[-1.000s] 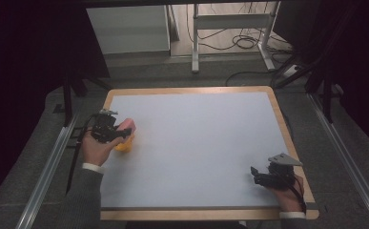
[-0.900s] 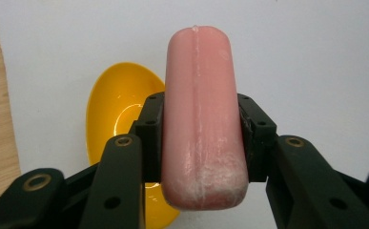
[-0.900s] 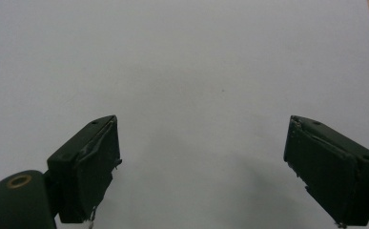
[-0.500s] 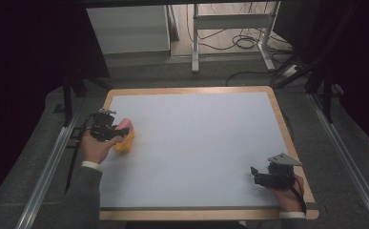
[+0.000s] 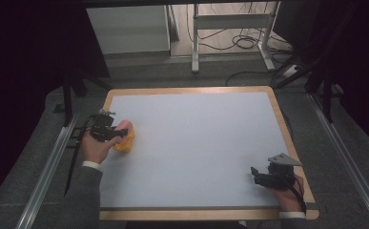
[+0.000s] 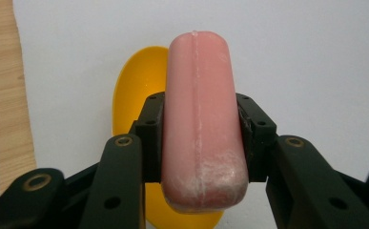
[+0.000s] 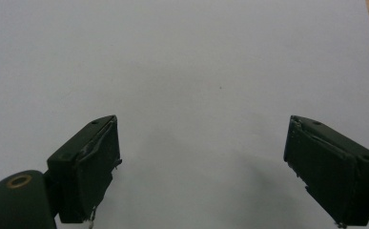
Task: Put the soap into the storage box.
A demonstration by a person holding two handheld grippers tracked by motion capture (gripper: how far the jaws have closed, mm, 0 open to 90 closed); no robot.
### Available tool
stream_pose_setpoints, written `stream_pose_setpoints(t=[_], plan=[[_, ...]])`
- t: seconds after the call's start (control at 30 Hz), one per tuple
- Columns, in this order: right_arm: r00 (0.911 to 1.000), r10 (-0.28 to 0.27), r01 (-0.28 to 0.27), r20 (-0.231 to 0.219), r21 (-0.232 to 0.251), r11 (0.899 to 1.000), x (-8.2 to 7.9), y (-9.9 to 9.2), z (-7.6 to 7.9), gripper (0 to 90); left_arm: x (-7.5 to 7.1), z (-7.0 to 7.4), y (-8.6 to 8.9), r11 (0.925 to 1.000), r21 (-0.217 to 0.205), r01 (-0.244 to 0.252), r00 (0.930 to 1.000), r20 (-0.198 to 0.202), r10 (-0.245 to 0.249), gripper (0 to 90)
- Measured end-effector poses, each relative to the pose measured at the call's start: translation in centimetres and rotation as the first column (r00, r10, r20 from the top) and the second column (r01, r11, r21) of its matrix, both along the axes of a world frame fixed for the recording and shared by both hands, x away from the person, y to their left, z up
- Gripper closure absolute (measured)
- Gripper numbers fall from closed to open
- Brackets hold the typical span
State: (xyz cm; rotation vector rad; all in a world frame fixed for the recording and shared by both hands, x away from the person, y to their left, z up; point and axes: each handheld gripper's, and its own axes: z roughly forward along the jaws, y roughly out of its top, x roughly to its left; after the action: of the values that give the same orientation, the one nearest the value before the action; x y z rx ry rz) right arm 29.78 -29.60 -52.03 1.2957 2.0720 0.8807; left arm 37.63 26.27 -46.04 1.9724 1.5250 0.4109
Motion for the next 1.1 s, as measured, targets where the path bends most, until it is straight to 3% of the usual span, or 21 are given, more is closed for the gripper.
stream_pose_setpoints(t=[0.57, 0.83, 1.1], plan=[[1.0000, -0.004, 0.004, 0.000, -0.004, 1.000, 0.0, -0.1, -0.1, 11.5, 0.9, -1.8, 0.1, 0.9981, 0.037, -0.048, 0.9986, -0.020, 0.049, 60.0], [1.0000, -0.002, 0.002, 0.000, -0.005, 1.000, 0.0, 0.0, -0.1, 11.5, 0.7, -2.3, -0.1, 0.9980, 0.042, -0.048, 0.9984, -0.027, 0.049, 59.7], [1.0000, -0.005, 0.005, 0.000, -0.004, 1.000, 0.0, -0.1, 0.0, 11.5, -0.5, -1.2, -0.1, 0.9990, 0.024, -0.038, 0.9978, 0.056, 0.036, 30.8]])
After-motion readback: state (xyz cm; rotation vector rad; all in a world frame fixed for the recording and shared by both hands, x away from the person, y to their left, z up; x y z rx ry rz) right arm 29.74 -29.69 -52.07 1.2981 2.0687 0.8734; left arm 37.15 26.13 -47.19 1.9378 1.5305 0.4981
